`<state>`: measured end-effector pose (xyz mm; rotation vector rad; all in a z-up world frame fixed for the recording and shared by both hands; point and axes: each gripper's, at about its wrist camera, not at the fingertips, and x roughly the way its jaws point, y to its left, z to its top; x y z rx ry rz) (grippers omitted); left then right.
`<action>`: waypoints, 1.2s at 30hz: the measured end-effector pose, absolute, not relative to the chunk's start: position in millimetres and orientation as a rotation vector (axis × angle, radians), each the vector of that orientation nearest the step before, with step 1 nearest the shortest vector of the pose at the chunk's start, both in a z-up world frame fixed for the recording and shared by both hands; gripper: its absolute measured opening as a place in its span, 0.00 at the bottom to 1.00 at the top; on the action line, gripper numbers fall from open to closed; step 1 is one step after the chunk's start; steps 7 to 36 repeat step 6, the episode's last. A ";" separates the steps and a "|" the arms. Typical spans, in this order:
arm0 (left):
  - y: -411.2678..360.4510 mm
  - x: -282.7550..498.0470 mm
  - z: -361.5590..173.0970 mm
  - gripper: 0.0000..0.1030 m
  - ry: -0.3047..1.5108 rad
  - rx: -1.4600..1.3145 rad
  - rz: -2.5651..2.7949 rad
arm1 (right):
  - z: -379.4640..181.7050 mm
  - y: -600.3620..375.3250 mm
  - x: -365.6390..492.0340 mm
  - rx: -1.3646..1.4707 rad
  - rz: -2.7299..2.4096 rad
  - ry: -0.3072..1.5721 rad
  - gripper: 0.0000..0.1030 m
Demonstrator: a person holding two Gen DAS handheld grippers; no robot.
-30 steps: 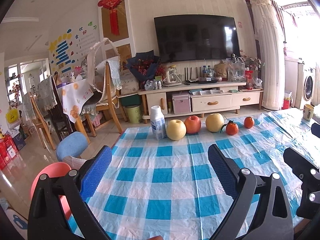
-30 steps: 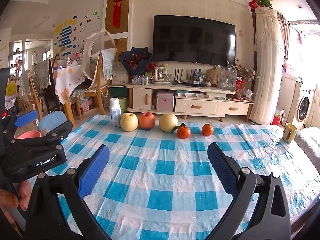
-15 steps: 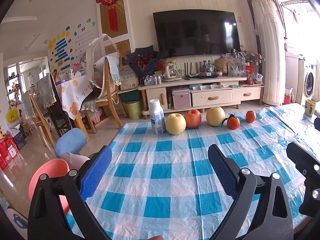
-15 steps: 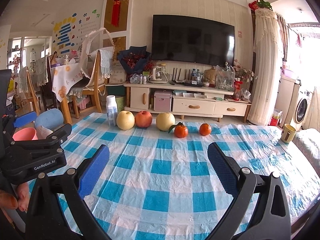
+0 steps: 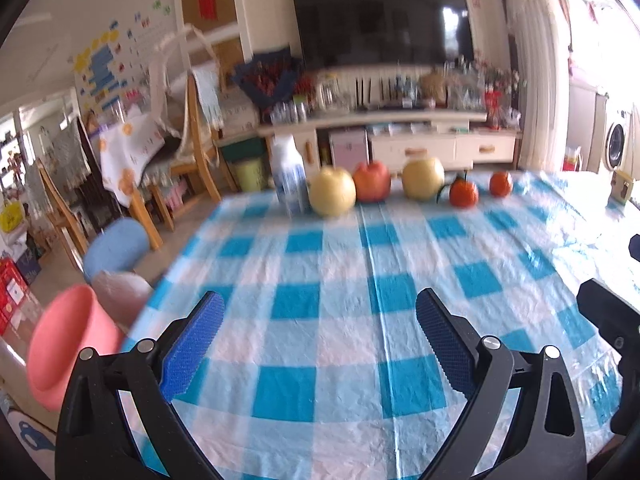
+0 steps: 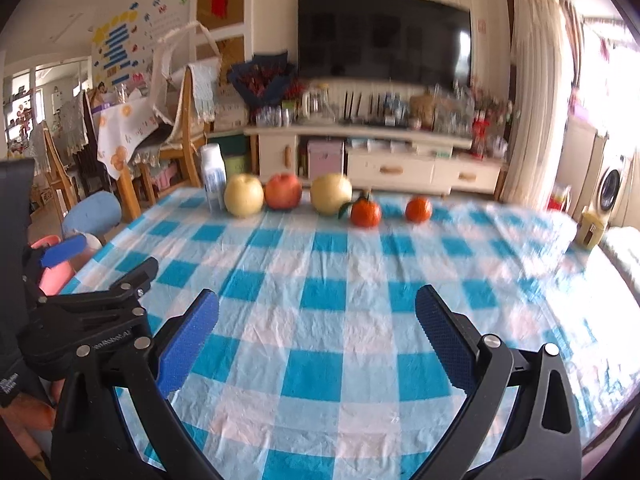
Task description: Collect trash
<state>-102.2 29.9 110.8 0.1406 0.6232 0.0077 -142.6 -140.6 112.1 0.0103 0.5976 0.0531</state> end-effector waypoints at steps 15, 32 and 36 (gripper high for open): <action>25.4 -57.9 66.0 0.93 0.797 0.066 0.009 | 75.5 -158.8 -98.4 0.070 0.027 0.766 0.96; 25.4 -57.9 66.0 0.93 0.797 0.066 0.009 | 75.5 -158.8 -98.4 0.070 0.027 0.766 0.96; 25.4 -57.9 66.0 0.93 0.797 0.066 0.009 | 75.5 -158.8 -98.4 0.070 0.027 0.766 0.96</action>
